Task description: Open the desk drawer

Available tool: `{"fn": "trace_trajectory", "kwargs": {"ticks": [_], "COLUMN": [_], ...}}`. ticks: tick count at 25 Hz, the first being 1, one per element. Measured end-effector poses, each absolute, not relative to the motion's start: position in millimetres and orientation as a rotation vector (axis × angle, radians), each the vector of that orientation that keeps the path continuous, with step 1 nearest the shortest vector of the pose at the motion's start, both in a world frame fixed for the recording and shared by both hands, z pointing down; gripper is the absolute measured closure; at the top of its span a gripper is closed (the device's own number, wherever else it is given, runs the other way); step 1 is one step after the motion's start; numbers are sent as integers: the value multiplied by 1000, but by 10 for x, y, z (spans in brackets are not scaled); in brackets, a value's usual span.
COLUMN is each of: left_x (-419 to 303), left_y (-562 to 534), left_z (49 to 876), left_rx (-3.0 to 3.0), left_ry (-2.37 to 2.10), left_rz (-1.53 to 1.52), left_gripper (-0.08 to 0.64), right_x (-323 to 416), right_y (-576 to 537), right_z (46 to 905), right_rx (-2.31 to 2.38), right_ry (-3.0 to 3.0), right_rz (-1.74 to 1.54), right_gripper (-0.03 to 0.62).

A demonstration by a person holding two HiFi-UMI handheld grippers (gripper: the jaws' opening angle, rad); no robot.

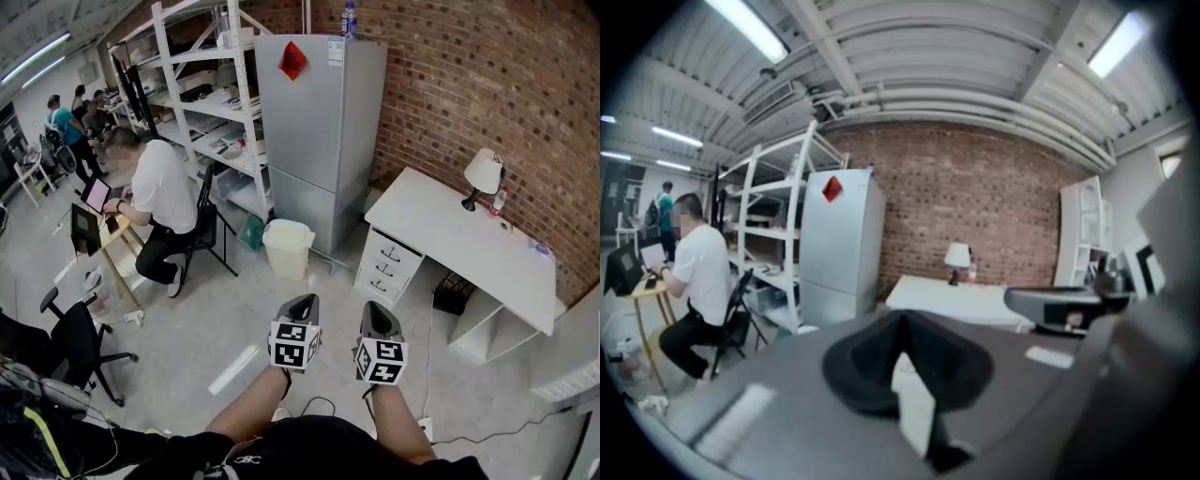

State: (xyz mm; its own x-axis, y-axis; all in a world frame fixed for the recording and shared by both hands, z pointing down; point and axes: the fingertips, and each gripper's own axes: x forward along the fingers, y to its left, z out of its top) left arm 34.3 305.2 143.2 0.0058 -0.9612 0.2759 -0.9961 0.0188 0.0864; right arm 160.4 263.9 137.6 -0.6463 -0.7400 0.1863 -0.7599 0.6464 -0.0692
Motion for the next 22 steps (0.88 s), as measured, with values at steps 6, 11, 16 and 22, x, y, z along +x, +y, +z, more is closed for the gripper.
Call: {"fn": "trace_trajectory", "kwargs": {"ticks": [6,11,16,22], "left_x": [297,228,164,27], "left_y": [3049,3079,3097,3134], "left_z": [1486,1515,1556,1588], "left_rx": [2014,2009,2012,2017], "left_ry": [-2039,-2033,-2019,-2000], "left_rz": [199,199,195,187], "left_gripper": [563,563,563,563], "right_x": [1539,1460,1381,1265], "right_y": [2656,2692,2723,2756], "right_z": [1416,1437,1466,1460], "right_rx": [1244,1238,1234,1260], "right_ry": [-2731,-2723,-2709,-2690], "right_rz": [229,232,219,205], "right_gripper": [592,592,592,592]}}
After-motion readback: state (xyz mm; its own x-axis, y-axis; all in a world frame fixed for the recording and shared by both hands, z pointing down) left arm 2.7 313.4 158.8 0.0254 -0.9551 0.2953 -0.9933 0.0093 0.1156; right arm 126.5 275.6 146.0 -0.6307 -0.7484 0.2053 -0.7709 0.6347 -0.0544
